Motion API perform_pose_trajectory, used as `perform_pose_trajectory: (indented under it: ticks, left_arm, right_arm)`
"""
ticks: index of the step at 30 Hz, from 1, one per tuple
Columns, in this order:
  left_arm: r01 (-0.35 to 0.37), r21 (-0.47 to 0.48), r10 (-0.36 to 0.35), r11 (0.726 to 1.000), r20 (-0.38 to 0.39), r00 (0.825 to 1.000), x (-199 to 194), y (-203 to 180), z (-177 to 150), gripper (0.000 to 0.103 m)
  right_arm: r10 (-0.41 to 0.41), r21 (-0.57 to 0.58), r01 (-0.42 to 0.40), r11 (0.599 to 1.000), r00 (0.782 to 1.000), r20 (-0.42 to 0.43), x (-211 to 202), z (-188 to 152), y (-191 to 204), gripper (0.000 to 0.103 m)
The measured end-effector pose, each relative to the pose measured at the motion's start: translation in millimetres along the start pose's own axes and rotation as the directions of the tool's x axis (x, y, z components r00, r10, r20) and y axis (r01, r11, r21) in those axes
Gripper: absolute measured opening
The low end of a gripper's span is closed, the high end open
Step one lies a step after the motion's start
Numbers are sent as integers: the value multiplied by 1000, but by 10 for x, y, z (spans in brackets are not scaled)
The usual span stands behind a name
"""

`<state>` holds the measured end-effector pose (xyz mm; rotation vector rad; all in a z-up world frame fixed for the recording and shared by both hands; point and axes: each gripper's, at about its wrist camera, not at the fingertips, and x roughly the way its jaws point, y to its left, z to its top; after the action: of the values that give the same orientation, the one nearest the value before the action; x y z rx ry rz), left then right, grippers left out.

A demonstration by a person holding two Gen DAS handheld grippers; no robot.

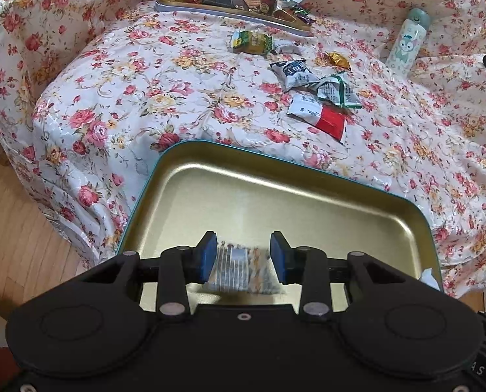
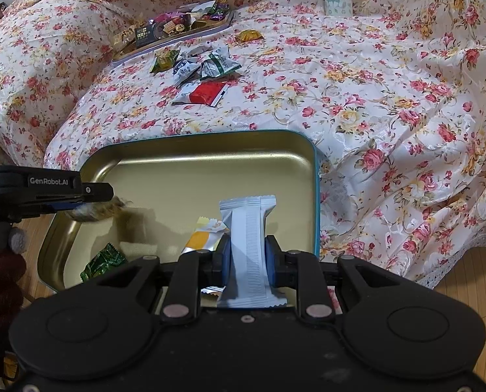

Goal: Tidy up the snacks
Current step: 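Open the left tool dropping the striped snack while the right tool releases the white bar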

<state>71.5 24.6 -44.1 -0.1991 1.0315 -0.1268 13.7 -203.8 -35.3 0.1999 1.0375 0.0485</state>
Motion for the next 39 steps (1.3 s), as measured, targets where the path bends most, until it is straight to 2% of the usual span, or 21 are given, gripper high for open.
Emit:
perform_pose_trajectory:
  ticks: [12, 25, 39]
  left_arm:
    - [-54, 23, 54, 998, 3, 999, -108, -48, -63, 45]
    - [-35, 21, 36, 999, -21, 999, -204, -94, -146, 45]
    - [-60, 42, 60, 997, -18, 998, -247, -138, -179, 45]
  right_arm:
    - [0, -3, 0, 1000, 1000, -18, 32, -18, 5, 23]
    - [7, 1, -7, 1000, 999, -32, 35, 1, -3, 24]
    - [19, 5, -19, 1000, 1000, -10, -43, 21, 9, 24]
